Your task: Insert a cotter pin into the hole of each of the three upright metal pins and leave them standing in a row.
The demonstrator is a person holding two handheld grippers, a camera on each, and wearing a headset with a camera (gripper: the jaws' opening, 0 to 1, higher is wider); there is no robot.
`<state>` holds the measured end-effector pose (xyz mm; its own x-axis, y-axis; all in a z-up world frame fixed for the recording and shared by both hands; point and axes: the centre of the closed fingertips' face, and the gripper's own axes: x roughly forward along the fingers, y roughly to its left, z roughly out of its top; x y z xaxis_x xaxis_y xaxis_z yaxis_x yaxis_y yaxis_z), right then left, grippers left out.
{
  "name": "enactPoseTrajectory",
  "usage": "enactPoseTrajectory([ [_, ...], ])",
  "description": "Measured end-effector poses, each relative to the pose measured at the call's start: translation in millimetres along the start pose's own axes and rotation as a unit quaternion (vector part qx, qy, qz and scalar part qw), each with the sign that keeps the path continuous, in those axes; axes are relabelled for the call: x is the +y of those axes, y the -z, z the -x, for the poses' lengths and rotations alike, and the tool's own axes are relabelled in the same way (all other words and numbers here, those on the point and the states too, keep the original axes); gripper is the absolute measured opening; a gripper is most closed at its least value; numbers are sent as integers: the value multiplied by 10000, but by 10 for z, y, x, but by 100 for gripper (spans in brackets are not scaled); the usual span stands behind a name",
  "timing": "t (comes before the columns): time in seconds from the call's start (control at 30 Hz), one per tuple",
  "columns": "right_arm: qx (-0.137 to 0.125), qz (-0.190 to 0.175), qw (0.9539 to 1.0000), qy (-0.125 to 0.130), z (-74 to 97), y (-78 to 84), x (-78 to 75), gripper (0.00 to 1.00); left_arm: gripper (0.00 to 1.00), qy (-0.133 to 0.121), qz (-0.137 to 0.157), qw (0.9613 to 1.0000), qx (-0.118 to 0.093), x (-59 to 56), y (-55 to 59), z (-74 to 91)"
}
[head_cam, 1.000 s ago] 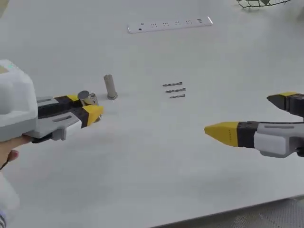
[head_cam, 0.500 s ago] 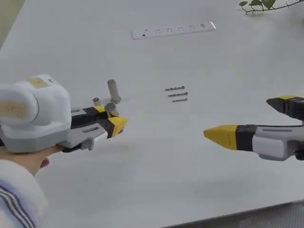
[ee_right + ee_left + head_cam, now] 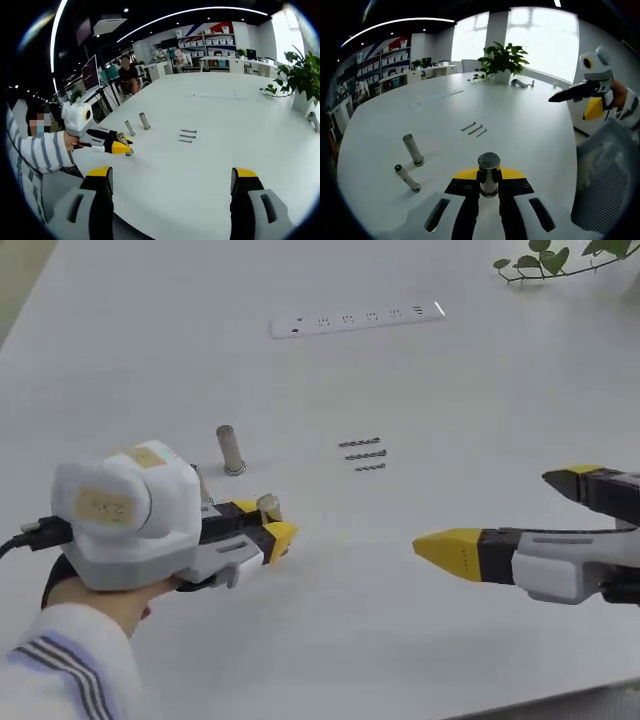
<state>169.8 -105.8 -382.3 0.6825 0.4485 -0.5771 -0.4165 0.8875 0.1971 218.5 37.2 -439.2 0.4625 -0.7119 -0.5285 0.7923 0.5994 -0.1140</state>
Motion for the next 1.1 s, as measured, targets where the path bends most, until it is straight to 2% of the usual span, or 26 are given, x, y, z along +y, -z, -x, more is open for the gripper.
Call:
enactPoseTrajectory([
  [0.27,18,-26,10000,2,-12,6,-10,97,10,80,39,9999,95,-36,35,-136],
  [0.6,56,-24,10000,-33,-36,18,0,97,10,97,38,9998,146,-37,78,-203],
  [0.87,92,-30,9999,-78,-55,47,6,97,10,89,-38,9998,197,-37,127,-242],
  [1.1,89,-34,9999,-61,-42,48,-9,97,10,130,-280,9992,239,-79,153,-271],
])
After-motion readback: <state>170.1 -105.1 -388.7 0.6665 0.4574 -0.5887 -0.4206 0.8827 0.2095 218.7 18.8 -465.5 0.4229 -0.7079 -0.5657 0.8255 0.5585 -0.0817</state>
